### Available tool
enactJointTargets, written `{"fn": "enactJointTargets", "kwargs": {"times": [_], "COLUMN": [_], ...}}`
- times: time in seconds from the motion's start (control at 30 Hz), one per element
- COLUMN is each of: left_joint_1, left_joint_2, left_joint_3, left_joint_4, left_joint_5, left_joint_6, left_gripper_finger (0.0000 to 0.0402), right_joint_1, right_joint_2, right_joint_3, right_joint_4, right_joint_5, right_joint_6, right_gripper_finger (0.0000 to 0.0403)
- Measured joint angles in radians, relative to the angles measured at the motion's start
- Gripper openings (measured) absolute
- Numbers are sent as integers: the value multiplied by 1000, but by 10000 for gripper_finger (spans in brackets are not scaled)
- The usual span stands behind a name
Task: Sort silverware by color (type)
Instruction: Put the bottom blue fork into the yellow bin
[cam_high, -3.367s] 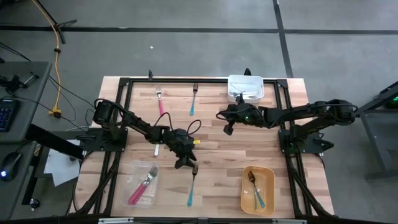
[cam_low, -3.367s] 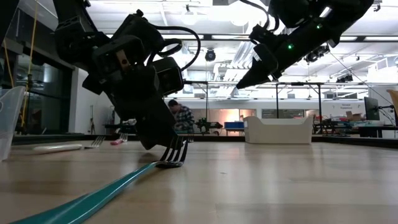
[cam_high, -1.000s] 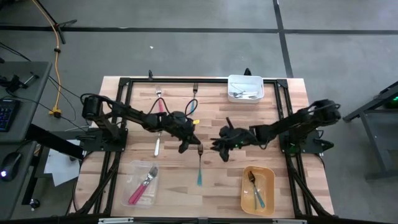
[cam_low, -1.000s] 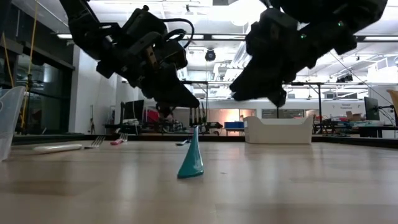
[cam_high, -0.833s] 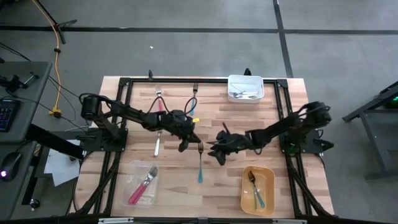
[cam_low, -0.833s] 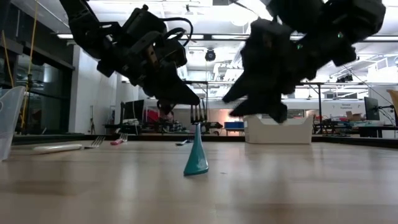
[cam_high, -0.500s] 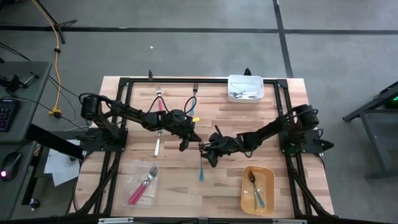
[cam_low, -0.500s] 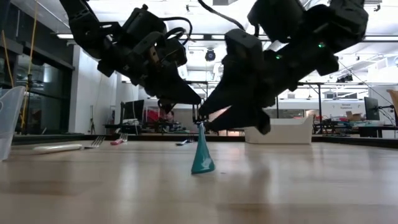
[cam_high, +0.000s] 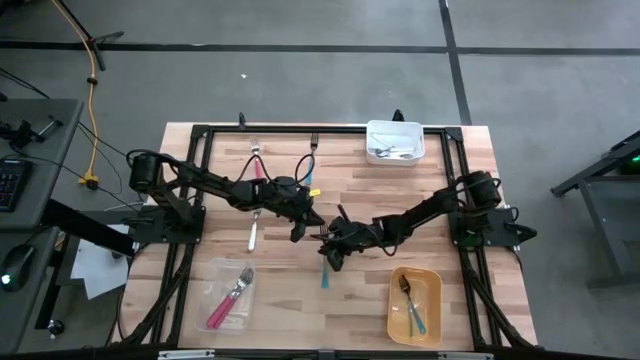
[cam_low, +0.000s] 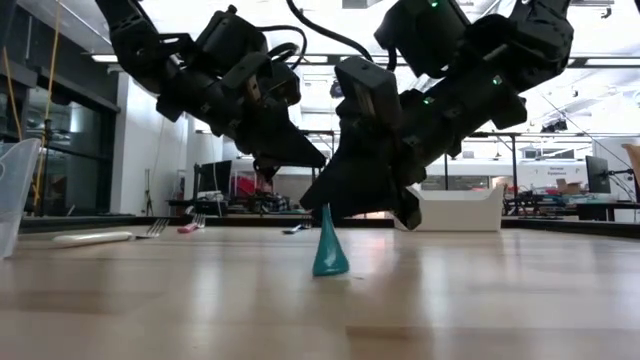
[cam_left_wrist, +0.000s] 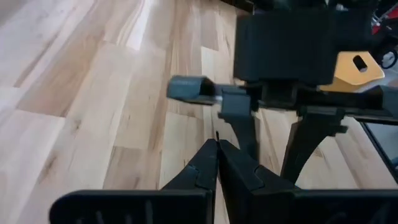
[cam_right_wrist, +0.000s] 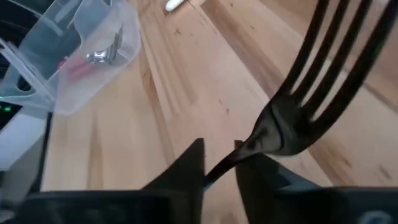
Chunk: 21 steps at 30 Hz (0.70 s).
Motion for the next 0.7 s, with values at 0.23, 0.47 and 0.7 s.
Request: {"fn": "enactJointTargets", "kwargs": {"times": [0.23, 0.47, 0.7], "left_joint_1": [-16, -21, -16], "left_joint_2": [-1, -56, -177], "left_joint_3": [-19, -125, -295], "left_joint_4": [91, 253, 480], "left_joint_5": [-26, -66, -244], "left_joint_6": [-3, -1, 89], "left_gripper_finger": [34, 66, 78], "right_joint_1": [-2, -3, -1], "right_joint_2": [-26, -160, -354], "right_joint_3": [5, 2, 1], "right_joint_4": [1, -211, -515], "right_joint_5": [0, 20, -28], "right_joint_6": [-2, -53, 39], "right_gripper_finger": [12, 3, 1]}}
